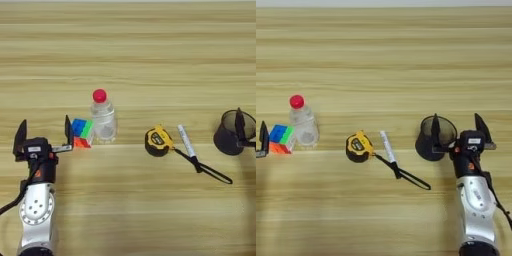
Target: Move the objects on the table
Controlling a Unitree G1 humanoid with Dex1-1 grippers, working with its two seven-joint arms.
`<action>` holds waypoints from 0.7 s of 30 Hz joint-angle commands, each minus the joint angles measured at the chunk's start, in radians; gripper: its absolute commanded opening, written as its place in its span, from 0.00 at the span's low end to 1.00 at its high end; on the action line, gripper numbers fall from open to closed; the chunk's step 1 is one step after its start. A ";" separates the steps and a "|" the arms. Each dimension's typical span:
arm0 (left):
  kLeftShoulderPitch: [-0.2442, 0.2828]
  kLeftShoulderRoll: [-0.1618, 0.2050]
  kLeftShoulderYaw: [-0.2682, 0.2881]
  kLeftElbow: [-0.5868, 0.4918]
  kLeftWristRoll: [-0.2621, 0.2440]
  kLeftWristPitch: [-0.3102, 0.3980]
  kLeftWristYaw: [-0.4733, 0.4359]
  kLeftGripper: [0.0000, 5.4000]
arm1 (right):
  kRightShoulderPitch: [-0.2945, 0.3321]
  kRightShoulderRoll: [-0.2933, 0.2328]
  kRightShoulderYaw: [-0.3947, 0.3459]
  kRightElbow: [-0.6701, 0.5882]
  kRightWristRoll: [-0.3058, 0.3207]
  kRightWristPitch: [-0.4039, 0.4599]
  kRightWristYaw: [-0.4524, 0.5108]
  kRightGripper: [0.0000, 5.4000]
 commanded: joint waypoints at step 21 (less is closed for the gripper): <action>0.044 -0.017 -0.086 -0.136 0.052 0.046 -0.006 1.00 | -0.004 -0.013 -0.014 -0.005 0.012 0.020 0.011 1.00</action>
